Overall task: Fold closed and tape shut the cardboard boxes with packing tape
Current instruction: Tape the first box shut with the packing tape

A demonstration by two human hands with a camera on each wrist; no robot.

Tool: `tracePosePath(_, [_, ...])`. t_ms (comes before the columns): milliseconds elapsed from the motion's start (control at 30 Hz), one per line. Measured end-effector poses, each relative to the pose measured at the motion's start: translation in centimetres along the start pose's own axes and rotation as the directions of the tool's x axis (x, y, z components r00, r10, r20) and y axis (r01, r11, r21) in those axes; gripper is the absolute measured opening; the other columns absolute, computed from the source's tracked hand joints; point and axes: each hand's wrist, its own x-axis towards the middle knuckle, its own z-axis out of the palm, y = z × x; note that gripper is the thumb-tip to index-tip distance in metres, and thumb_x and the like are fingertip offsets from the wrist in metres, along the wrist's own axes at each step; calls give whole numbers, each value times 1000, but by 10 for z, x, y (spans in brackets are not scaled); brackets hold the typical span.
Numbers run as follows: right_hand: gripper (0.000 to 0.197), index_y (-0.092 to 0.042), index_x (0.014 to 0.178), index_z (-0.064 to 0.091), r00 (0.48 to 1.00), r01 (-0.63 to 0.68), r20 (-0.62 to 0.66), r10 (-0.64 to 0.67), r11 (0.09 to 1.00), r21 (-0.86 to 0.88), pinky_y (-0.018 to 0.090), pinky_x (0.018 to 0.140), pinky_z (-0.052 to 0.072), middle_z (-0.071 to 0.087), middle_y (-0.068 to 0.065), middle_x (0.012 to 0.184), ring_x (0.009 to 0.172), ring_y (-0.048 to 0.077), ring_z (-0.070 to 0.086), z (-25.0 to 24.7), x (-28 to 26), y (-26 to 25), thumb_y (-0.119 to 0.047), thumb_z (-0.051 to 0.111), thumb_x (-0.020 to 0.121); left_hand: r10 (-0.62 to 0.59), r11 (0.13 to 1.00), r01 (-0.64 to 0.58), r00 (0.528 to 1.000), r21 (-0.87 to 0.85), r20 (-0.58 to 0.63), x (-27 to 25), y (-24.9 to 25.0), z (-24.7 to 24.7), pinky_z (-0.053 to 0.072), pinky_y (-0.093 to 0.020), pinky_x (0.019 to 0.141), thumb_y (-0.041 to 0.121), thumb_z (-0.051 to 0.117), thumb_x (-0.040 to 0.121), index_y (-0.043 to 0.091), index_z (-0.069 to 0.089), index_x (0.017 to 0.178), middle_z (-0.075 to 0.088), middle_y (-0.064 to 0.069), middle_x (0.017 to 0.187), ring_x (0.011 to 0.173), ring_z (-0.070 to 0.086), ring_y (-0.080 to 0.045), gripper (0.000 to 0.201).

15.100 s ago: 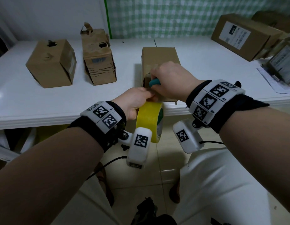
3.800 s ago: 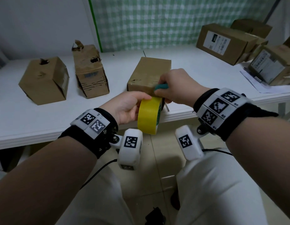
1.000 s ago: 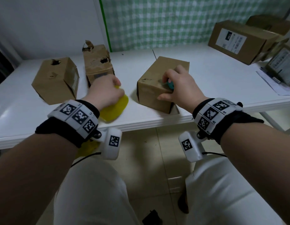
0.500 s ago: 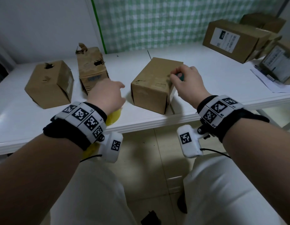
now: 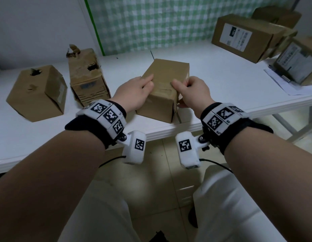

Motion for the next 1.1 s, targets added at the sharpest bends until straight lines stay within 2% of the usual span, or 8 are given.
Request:
tracePosePath(200, [42, -17, 75, 45, 997, -39, 57, 49, 986, -161, 35, 58, 55, 53, 1, 76, 66, 19, 55, -4, 6, -10, -53, 67, 77, -104, 994, 107, 986, 12, -133, -9, 8, -4, 35, -32, 102, 46, 36, 98, 21, 38, 144, 43, -2, 146, 131, 41, -24, 53])
tracePosePath(300, [73, -14, 102, 52, 991, -75, 95, 98, 973, -220, 28, 58, 45, 58, 2, 97, 87, 19, 59, -3, 3, -12, -69, 73, 58, -232, 960, 220, 971, -174, -52, -5, 17, -5, 50, -35, 85, 54, 44, 92, 17, 51, 127, 56, 0, 116, 102, 55, -24, 51])
tracePosePath(367, [93, -9, 120, 49, 991, -91, 70, 114, 958, -273, 31, 67, 47, 58, 7, 116, 105, 25, 58, 0, 3, -13, -73, 71, 55, -324, 868, 315, 945, -383, 42, 0, 20, -2, 50, -28, 68, 56, 49, 89, 19, 55, 105, 59, 2, 95, 83, 58, -18, 41])
tracePosePath(533, [73, -9, 114, 55, 993, -89, 44, 107, 949, -304, 36, 80, 53, 61, 6, 108, 101, 26, 61, 2, 8, -12, -66, 65, 70, -469, 597, 373, 881, -710, 68, 10, 18, 7, 39, -14, 38, 47, 66, 83, 15, 60, 87, 61, 4, 78, 63, 57, -8, 33])
tracePosePath(700, [53, -4, 108, 54, 992, -107, 40, 124, 952, -286, 46, 90, 51, 57, 10, 101, 96, 31, 57, 4, 11, -12, -52, 46, 88, -508, 604, 383, 861, -699, 33, 16, 15, 9, 42, -26, 54, 48, 54, 90, 11, 57, 103, 59, 1, 86, 73, 55, -14, 39])
tracePosePath(833, [42, -7, 100, 48, 990, -122, 41, 137, 959, -257, 45, 93, 50, 49, 9, 97, 91, 30, 51, 1, 11, -12, -47, 39, 93, -520, 698, 405, 854, -590, -29, 17, 13, 8, 51, -42, 89, 42, 35, 97, 5, 55, 95, 62, -16, 105, 98, 58, -32, 42])
tracePosePath(933, [59, -6, 109, 54, 985, -127, 81, 150, 963, -236, 40, 85, 52, 53, 4, 93, 94, 28, 57, 0, 5, -9, -58, 51, 84, -485, 789, 393, 870, -471, -86, 13, 14, 11, 51, -43, 89, 44, 32, 96, 4, 56, 90, 60, -13, 92, 97, 57, -34, 47])
tracePosePath(1100, [60, -14, 97, 55, 981, -107, 132, 141, 966, -235, 28, 64, 44, 51, -5, 79, 72, 14, 53, -1, -2, -11, -67, 65, 71, -449, 836, 385, 889, -391, -84, 8, 17, 16, 48, -34, 80, 67, 47, 81, 9, 61, 110, 61, -7, 105, 94, 58, -27, 66])
